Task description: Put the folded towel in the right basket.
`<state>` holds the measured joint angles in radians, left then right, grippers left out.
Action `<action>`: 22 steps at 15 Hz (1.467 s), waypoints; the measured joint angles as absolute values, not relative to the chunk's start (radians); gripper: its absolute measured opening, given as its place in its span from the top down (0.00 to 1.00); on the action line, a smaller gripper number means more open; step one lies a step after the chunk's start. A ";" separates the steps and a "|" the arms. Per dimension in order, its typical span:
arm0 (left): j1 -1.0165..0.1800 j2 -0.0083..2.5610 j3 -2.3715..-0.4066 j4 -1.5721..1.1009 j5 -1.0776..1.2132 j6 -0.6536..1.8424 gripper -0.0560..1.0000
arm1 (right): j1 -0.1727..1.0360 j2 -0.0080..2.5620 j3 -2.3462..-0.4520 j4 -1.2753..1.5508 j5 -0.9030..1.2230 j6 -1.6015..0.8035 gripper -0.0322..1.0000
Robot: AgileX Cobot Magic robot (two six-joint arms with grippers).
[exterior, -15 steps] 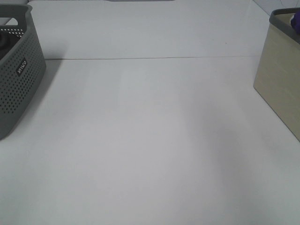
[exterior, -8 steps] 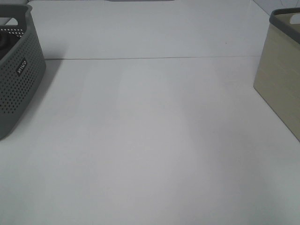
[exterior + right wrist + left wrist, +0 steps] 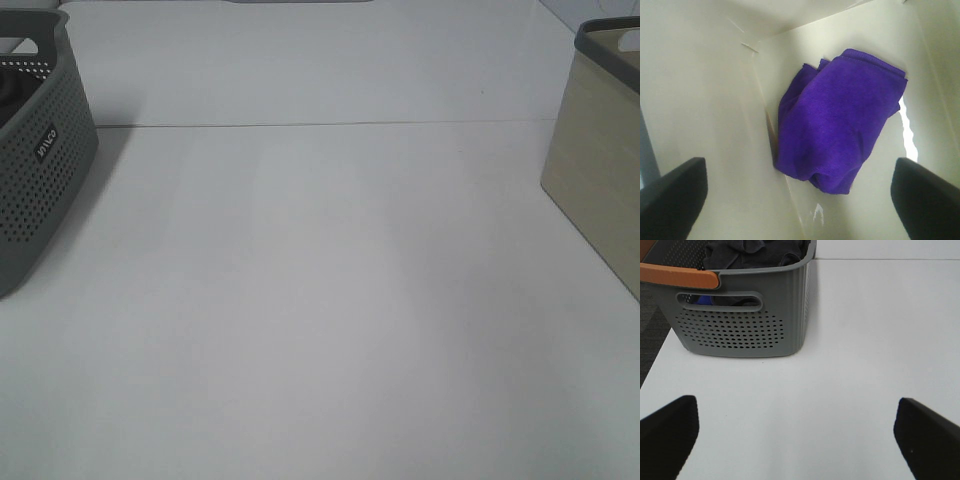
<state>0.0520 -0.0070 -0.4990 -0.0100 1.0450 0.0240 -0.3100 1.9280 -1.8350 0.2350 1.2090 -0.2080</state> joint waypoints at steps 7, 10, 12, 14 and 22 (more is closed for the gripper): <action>0.052 -0.007 -0.499 -0.010 1.045 0.024 0.01 | 0.041 1.930 -2.100 0.067 1.214 -0.047 0.04; 0.052 -0.007 -0.499 -0.010 1.045 0.024 0.01 | 0.077 1.918 -2.101 0.086 1.214 -0.012 0.04; 0.052 -0.007 -0.499 -0.010 1.045 0.024 0.01 | 0.077 1.870 -2.071 0.105 1.213 -0.008 0.04; 0.052 -0.007 -0.499 -0.010 1.045 0.024 0.01 | 0.077 1.641 -1.845 0.112 1.193 -0.008 0.04; 0.052 -0.007 -0.499 -0.010 1.045 0.024 0.01 | 0.077 0.855 -0.949 0.120 0.962 -0.008 0.04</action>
<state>0.0520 -0.0070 -0.4990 -0.0100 1.0450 0.0240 0.0770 0.8550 -0.9490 0.1200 0.9620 -0.0080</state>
